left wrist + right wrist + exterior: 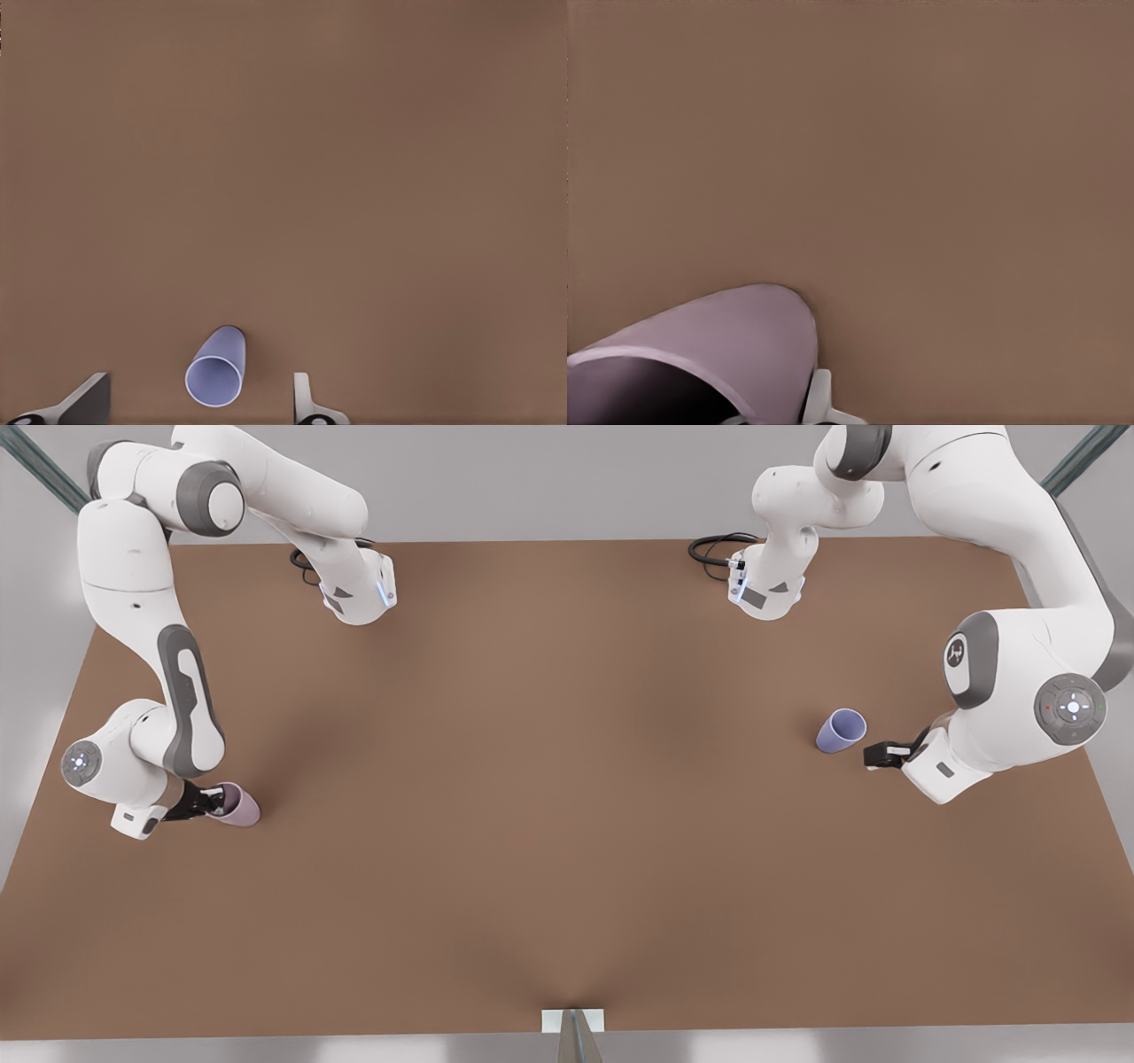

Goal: Stack the cups, with the pink cup at the bottom and the purple cup at the top

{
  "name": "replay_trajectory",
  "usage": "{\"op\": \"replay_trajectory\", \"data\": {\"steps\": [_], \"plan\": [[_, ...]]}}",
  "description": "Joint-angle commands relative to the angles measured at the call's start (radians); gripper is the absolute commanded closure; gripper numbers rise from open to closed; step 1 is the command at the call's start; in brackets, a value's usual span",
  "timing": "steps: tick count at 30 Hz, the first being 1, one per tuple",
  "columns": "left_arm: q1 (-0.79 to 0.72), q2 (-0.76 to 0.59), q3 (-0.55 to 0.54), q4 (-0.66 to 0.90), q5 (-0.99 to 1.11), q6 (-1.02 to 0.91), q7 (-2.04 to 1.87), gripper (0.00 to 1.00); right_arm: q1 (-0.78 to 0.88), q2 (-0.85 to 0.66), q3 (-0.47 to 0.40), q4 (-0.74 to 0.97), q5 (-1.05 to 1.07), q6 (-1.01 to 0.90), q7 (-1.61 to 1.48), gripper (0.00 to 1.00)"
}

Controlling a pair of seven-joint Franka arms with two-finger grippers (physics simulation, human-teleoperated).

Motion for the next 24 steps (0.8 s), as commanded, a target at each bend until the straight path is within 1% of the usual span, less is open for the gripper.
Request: {"op": "replay_trajectory", "data": {"steps": [1,4,6,9,11,12,13,14,16,17,18,20,22,24], "plan": [[0.0,-0.002,0.003,0.0,0.0,0.004,0.008,0.0,0.0,-0.018,0.013,0.001,-0.002,-0.027,0.021,0.79],[0.0,-0.002,0.003,0.002,0.001,0.015,0.006,0.0,0.043,-0.126,0.062,0.003,-0.002,-0.142,0.153,0.79],[0.0,-0.002,0.003,0.002,0.001,0.015,0.006,0.0,0.138,-0.173,0.062,0.015,0.0,-0.22,0.294,0.79],[0.0,0.0,0.003,0.002,0.001,0.02,0.006,0.0,0.337,-0.209,0.061,0.033,0.046,-0.254,0.565,0.79],[0.0,0.001,0.003,0.002,0.001,0.029,0.006,0.0,0.451,-0.2,0.067,0.059,0.047,-0.257,0.742,0.79],[0.0,0.0,0.003,0.0,0.001,0.029,0.006,0.0,0.548,-0.172,0.067,0.101,0.047,-0.259,0.898,0.79],[0.0,-0.002,0.003,-0.004,0.001,0.034,0.006,0.0,0.618,-0.137,0.067,0.133,0.05,-0.245,0.958,0.79],[0.0,-0.005,0.003,-0.006,0.001,0.034,0.006,0.0,0.651,-0.097,0.067,0.188,0.05,-0.245,1.031,0.79],[-0.001,-0.014,0.003,-0.038,0.001,0.055,0.005,0.0,0.749,0.004,0.067,0.323,0.056,-0.257,1.197,0.79],[-0.002,-0.015,0.001,-0.047,0.001,0.066,0.0,0.0,0.838,0.089,0.065,0.433,0.059,-0.269,1.307,0.79],[-0.002,-0.015,0.001,-0.049,0.003,0.066,0.002,0.0,0.884,0.13,0.064,0.476,0.058,-0.269,1.364,0.79],[-0.002,-0.015,0.001,-0.049,0.003,0.064,-0.003,0.0,0.968,0.282,0.059,0.666,0.055,-0.271,1.513,0.79],[-0.002,-0.015,0.003,-0.049,0.003,0.064,-0.003,0.0,1.016,0.418,0.056,0.857,0.055,-0.274,1.627,0.79],[-0.002,-0.015,0.003,-0.049,0.003,0.061,0.003,0.0,1.046,0.501,0.056,0.99,0.055,-0.283,1.708,0.79]]}}
